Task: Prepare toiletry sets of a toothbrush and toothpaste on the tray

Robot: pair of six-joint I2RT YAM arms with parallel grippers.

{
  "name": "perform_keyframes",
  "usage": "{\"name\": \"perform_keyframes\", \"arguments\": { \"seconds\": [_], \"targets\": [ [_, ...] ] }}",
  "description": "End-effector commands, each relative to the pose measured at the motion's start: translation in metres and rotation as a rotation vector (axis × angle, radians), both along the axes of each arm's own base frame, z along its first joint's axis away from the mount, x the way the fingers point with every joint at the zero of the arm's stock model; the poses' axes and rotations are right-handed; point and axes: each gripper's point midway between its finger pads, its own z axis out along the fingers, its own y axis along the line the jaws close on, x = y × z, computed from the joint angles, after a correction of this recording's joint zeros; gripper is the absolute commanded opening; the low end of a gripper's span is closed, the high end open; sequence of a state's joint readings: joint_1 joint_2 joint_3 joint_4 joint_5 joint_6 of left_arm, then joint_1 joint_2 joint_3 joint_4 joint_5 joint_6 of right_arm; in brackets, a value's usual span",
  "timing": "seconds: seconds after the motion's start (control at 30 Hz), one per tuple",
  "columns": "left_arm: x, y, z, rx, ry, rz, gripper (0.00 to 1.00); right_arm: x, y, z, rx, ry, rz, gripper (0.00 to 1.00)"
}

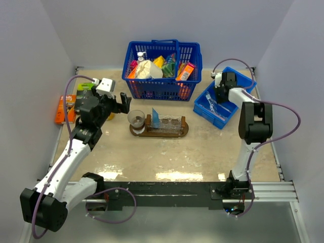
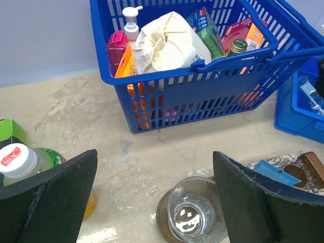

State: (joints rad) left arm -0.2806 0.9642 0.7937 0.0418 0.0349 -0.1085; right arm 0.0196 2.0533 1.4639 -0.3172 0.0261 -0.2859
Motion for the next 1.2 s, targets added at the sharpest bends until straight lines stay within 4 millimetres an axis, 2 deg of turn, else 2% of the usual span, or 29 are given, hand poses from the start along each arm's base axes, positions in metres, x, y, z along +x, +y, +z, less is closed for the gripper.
{"name": "perform_keyframes", "arguments": {
  "seconds": [0.0, 0.13, 0.33, 0.53, 0.73, 0.87, 0.93, 0.97, 1.03, 1.07, 1.1, 1.13, 1.17],
  "targets": [
    [0.0, 0.007, 0.014, 0.009, -0.056, 0.023, 1.0, 0.011, 0.011, 0.066, 0.084, -0.187, -0.009, 0.0],
    [0.0, 0.007, 0.016, 0.008, -0.062, 0.022, 1.0, 0.009, 0.01, 0.075, 0.105, -0.202, -0.017, 0.0],
    [-0.001, 0.006, 0.015, 0.006, -0.061, 0.016, 1.0, 0.007, 0.014, 0.069, 0.126, -0.174, -0.005, 0.0],
    [-0.001, 0.009, 0.016, -0.006, -0.086, 0.036, 1.0, 0.005, 0.016, 0.077, 0.135, -0.184, -0.002, 0.0],
    [0.002, 0.006, 0.026, -0.082, -0.127, 0.043, 1.0, 0.004, 0.015, 0.059, 0.116, -0.098, 0.024, 0.03],
    [0.008, 0.009, 0.046, -0.137, -0.211, 0.072, 1.0, -0.003, 0.016, 0.05, 0.116, -0.055, 0.023, 0.1],
    [0.017, 0.011, 0.047, -0.143, -0.231, 0.098, 1.0, -0.003, 0.016, 0.044, 0.123, -0.038, 0.019, 0.15],
    [0.021, 0.012, 0.056, -0.154, -0.272, 0.105, 1.0, -0.004, 0.014, 0.041, 0.117, -0.029, 0.012, 0.16],
    [0.031, 0.015, 0.055, -0.154, -0.291, 0.134, 1.0, -0.003, 0.008, 0.032, 0.085, -0.002, -0.012, 0.2],
    [0.033, 0.014, 0.066, -0.167, -0.344, 0.133, 1.0, -0.002, 0.005, 0.028, 0.07, 0.015, -0.016, 0.22],
    [0.038, 0.011, 0.063, -0.156, -0.353, 0.117, 1.0, -0.007, 0.001, 0.023, 0.047, 0.054, -0.009, 0.24],
    [0.04, 0.009, 0.062, -0.125, -0.372, 0.107, 1.0, -0.002, -0.001, 0.028, 0.03, 0.051, -0.009, 0.25],
    [0.044, 0.008, 0.065, -0.116, -0.389, 0.104, 1.0, -0.003, -0.001, 0.017, 0.023, 0.087, 0.002, 0.27]
  ]
}}
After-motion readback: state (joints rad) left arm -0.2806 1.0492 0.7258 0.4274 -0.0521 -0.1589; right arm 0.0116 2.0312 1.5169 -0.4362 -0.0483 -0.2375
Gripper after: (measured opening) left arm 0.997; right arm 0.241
